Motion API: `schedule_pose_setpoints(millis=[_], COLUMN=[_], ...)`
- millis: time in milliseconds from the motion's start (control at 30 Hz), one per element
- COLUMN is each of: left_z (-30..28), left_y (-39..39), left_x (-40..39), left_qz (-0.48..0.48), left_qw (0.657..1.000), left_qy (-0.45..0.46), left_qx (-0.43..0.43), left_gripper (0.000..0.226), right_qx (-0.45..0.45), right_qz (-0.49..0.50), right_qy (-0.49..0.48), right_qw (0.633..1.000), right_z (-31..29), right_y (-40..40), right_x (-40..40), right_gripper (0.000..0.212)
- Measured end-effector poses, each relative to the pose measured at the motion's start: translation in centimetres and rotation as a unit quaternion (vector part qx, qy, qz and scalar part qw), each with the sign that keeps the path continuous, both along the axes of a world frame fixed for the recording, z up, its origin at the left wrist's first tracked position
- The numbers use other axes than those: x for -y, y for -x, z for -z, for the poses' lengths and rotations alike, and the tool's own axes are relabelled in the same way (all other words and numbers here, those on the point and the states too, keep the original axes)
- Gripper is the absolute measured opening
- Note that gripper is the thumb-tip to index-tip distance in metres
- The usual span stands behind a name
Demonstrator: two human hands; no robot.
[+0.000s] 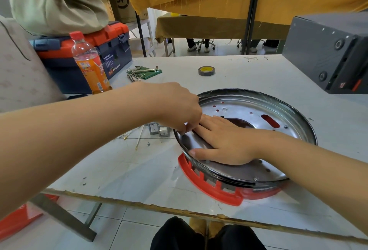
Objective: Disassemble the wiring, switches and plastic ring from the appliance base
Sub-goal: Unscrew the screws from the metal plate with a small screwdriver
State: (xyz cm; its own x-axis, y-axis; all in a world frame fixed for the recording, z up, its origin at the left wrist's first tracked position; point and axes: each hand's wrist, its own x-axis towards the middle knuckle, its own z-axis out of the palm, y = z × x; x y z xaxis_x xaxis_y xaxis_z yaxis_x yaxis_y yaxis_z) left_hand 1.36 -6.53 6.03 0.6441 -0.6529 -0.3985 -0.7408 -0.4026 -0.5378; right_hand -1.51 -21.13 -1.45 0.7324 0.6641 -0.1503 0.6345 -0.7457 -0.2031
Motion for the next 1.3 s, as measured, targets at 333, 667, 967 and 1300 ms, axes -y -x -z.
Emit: schedule_pose_setpoints(millis=[333, 667, 967, 1300], left_z=[0.5, -0.7, 0.7, 2.1], left_y=[-0.2, -0.8, 0.4, 1.0], left_x=[0.1, -3.7, -7.1, -6.8], left_qz=[0.03, -0.064, -0.143, -0.157], left_qw=[0.999, 0.962, 0.815, 0.699], left_qy=[0.018, 0.242, 0.526, 0.657], left_qx=[0.027, -0.113, -0.196, -0.235], left_gripper=[0.011, 0.007, 0.004, 0.004], right_qx=[0.006, 0.043, 0.019, -0.021], right_qz=[-0.001, 0.031, 0.113, 0.152], right_qy=[-0.005, -0.021, -0.323, -0.429], right_qw=[1.0, 0.998, 0.94, 0.89], right_z=[-0.1, -0.5, -3.5, -5.1], right_y=[0.1, 0.1, -0.7, -0.4], right_x=[0.1, -0.2, -0.6, -2.1], right_gripper=[0.076, 0.079, 0.008, 0.01])
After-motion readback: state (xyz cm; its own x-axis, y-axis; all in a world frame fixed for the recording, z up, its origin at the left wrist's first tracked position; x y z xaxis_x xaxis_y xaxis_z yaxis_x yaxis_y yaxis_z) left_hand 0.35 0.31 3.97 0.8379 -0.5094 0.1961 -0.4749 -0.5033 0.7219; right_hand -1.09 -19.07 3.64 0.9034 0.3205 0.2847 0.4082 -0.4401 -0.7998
